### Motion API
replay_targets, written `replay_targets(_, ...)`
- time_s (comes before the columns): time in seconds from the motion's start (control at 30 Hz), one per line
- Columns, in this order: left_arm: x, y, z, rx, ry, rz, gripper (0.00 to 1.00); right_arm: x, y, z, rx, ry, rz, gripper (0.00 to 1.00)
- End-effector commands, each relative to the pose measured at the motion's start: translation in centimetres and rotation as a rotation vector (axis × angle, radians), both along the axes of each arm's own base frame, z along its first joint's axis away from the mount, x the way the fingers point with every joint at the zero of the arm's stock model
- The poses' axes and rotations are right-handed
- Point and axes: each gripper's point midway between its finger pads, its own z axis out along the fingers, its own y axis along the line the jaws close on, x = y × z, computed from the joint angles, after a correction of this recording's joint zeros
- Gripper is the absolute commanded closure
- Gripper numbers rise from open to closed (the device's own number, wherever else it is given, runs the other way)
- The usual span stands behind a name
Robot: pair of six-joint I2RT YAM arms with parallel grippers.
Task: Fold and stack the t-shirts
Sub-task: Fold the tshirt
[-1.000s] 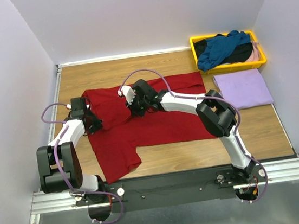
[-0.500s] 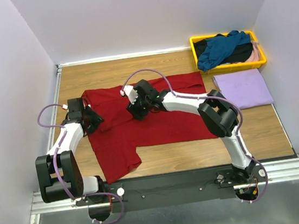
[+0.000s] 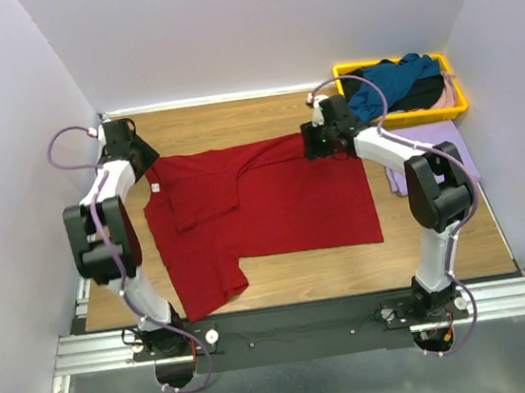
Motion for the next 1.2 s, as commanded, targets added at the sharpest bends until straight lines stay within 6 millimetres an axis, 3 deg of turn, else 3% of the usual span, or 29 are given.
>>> replay_targets(0.0, 1.2, 1.3, -3.6, 0.055, 0.102, 0.005, 0.39, -0.1, -2.1, -0.1, 0.036, 0.039, -0.147, 0.38)
replay_targets(0.2, 1.7, 2.5, -7.1, 0.100, 0.194, 0.026, 0.44, 0.6, -3.8, -0.5, 0.052, 0.050, -0.208, 0.39)
replay_targets(0.3, 1.4, 3.0, -8.5, 0.126, 0.231, 0.025, 0.55, 0.9, -4.4, -0.9, 0.046, 0.057, -0.229, 0.39)
replay_targets(0.53, 0.0, 5.5, -9.1, 0.232, 0.302, 0.073, 1.00, 1.9, -5.7, -1.7, 0.073, 0.075, -0.314, 0.39)
replay_targets(0.7, -0.7, 7.8, -9.0, 0.257, 0.315, 0.121, 1.00, 2.6, -6.1, -2.5, 0.103, 0.090, -0.363, 0.40)
replay_targets(0.87, -0.7, 9.9, -8.8, 0.285, 0.321, 0.151, 1.00, 1.8, -7.5, -4.9, 0.140, 0.153, -0.435, 0.41)
replay_targets(1.07, -0.2, 10.3, -8.0, 0.289, 0.308, 0.159, 1.00, 0.5, -8.8, -7.0, 0.173, 0.218, -0.483, 0.42)
replay_targets(1.17, -0.1, 10.2, -6.3, 0.276, 0.266, 0.172, 0.94, 0.7, -8.7, -6.1, 0.182, 0.201, -0.478, 0.44)
